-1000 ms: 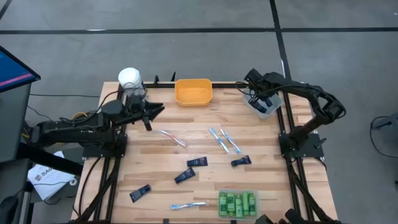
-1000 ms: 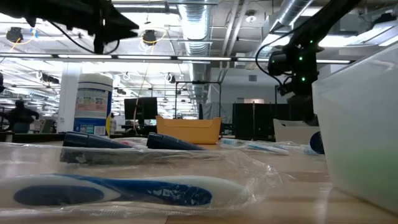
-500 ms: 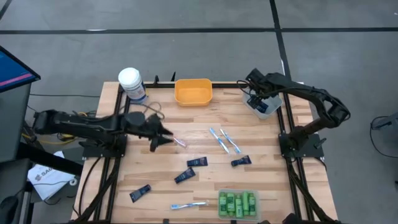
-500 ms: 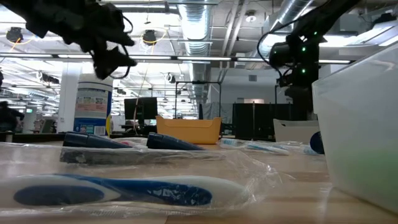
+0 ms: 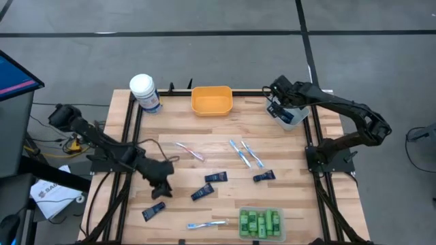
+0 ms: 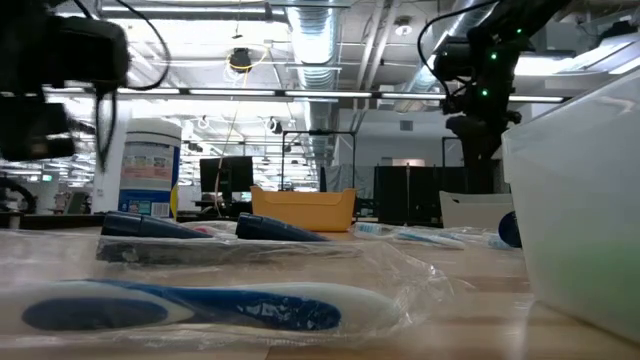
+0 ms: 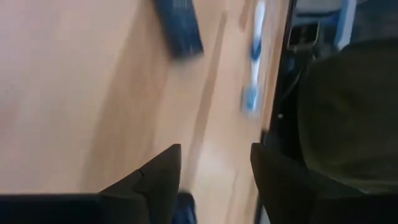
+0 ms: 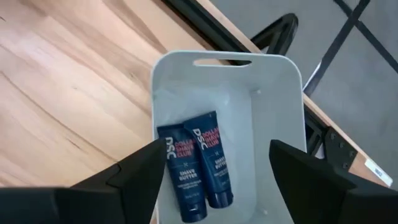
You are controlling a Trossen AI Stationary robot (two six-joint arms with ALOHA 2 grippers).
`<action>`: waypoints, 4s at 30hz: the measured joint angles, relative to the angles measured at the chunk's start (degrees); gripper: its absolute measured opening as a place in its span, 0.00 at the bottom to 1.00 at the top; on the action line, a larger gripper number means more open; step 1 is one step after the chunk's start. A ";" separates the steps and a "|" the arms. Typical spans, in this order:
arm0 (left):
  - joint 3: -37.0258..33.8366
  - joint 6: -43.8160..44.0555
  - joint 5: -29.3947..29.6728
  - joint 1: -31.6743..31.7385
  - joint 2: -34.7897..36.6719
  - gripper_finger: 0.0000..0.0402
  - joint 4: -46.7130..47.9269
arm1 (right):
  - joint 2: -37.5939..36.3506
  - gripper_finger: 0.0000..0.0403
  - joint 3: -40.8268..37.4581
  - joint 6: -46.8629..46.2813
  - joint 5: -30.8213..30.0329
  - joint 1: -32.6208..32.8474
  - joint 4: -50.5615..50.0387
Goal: Pick & Place Travel size toiletries
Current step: Put the blue shaving cream into the grey bin
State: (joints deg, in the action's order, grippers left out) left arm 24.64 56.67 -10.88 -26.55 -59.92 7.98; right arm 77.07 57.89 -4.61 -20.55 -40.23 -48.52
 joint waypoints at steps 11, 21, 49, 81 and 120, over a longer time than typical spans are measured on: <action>4.51 11.66 0.07 -11.64 -6.87 0.42 -0.01 | 0.01 0.69 0.00 0.01 1.24 1.38 2.55; 6.21 20.22 0.07 -17.05 -15.27 0.39 0.13 | 0.01 0.69 0.00 0.01 1.24 1.38 2.64; 6.14 23.54 0.83 -17.10 -15.58 0.36 5.43 | 0.05 0.69 0.00 0.03 1.22 1.38 4.18; 6.12 33.75 5.49 -17.40 -14.91 0.24 17.90 | 0.05 0.69 0.00 0.53 1.23 1.10 4.36; 6.14 51.34 -5.30 -20.10 -5.14 0.60 25.82 | 0.05 0.69 0.00 0.60 1.24 1.10 5.43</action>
State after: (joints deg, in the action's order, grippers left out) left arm 30.79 108.01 -16.18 -46.65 -65.05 33.80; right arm 77.12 57.89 -4.01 -19.31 -39.13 -43.09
